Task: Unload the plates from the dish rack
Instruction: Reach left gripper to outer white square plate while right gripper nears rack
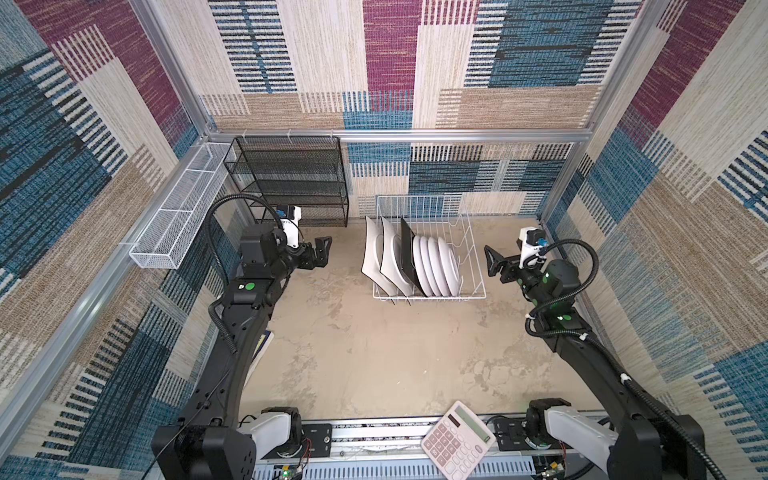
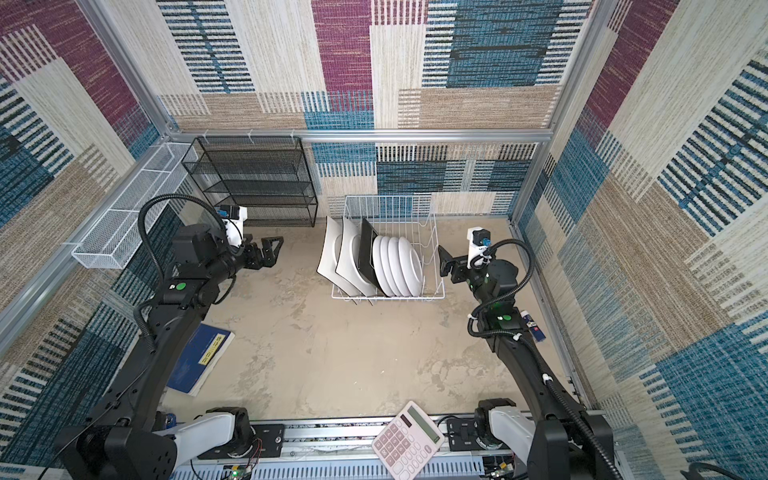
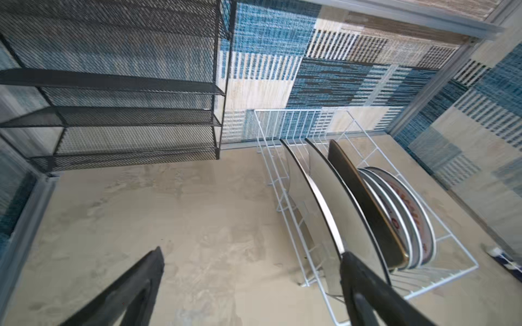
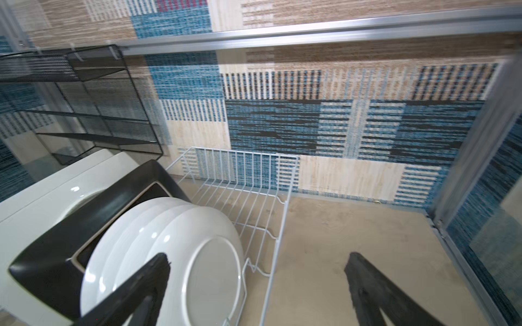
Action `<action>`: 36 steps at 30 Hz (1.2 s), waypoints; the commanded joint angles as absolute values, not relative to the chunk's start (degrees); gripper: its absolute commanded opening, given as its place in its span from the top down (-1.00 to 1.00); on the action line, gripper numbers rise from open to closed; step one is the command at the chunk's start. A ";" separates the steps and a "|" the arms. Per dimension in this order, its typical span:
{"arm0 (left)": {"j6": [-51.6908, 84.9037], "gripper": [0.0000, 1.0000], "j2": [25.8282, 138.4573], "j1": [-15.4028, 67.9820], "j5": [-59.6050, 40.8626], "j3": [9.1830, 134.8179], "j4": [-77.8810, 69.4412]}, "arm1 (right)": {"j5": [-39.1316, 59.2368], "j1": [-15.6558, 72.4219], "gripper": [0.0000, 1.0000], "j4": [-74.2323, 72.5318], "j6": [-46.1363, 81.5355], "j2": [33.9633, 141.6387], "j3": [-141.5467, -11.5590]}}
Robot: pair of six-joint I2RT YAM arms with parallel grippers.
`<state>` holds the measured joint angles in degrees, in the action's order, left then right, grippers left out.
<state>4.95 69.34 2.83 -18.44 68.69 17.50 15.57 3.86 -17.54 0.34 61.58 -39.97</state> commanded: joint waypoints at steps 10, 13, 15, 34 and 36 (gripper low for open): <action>14.20 -0.86 82.51 11.05 -22.36 79.38 27.98 | 30.75 7.09 -0.98 -6.72 -0.97 67.12 -49.98; 14.54 -0.80 86.34 13.09 -21.99 82.33 29.27 | 31.14 7.88 -0.99 -6.64 -1.11 67.75 -50.18; 14.97 -0.68 88.98 14.08 -22.01 84.74 30.57 | 30.81 8.20 -0.98 -6.34 -1.14 68.03 -50.36; 17.46 -0.18 108.31 17.43 -23.68 101.89 40.11 | 29.14 9.62 -0.98 -5.68 0.56 69.16 -50.97; 17.75 -0.18 108.67 17.70 -23.82 102.03 40.05 | 29.14 9.75 -0.98 -5.60 0.54 69.38 -51.39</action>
